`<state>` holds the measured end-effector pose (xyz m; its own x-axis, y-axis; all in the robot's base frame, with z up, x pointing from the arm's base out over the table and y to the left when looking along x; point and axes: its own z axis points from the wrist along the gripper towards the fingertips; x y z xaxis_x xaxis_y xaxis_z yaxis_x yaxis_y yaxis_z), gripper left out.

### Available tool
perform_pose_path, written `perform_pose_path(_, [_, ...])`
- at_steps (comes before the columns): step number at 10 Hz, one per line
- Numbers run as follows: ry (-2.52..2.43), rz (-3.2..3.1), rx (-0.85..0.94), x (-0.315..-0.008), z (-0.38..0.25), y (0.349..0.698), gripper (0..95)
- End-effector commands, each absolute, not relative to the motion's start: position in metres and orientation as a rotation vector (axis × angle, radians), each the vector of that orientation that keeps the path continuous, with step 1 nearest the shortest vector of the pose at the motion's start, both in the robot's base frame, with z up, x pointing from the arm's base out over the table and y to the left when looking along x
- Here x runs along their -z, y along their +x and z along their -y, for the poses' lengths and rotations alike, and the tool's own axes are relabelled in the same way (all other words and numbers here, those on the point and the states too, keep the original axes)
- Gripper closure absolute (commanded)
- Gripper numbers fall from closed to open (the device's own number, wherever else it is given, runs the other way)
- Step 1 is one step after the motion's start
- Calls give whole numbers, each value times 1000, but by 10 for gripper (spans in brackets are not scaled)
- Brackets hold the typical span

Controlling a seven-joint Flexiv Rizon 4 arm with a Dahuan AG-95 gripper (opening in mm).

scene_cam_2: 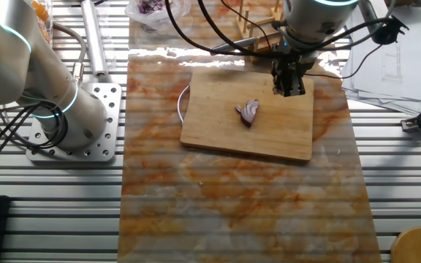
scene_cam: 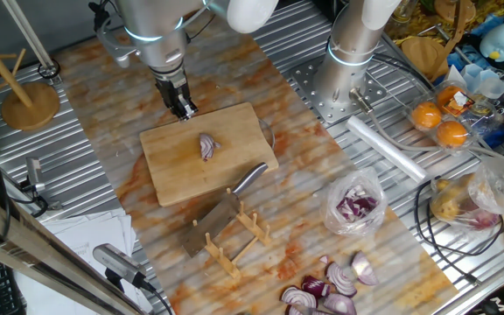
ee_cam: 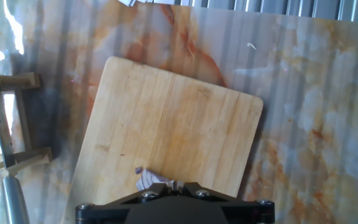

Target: Chop the onions

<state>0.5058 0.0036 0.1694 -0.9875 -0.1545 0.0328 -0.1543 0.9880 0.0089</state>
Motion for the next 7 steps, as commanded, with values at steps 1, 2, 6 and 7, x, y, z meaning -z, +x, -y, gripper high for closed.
perform_pose_path(1, [240,3099,10,-169,-4,506,950])
perform_pose_path(2, [410,2943,-38,-195,75,484,950])
perform_pose_path(6, [286,2950,-70,-208,-5,476,950])
perform_pose_path(7, [316,2946,-66,-204,-11,478,950])
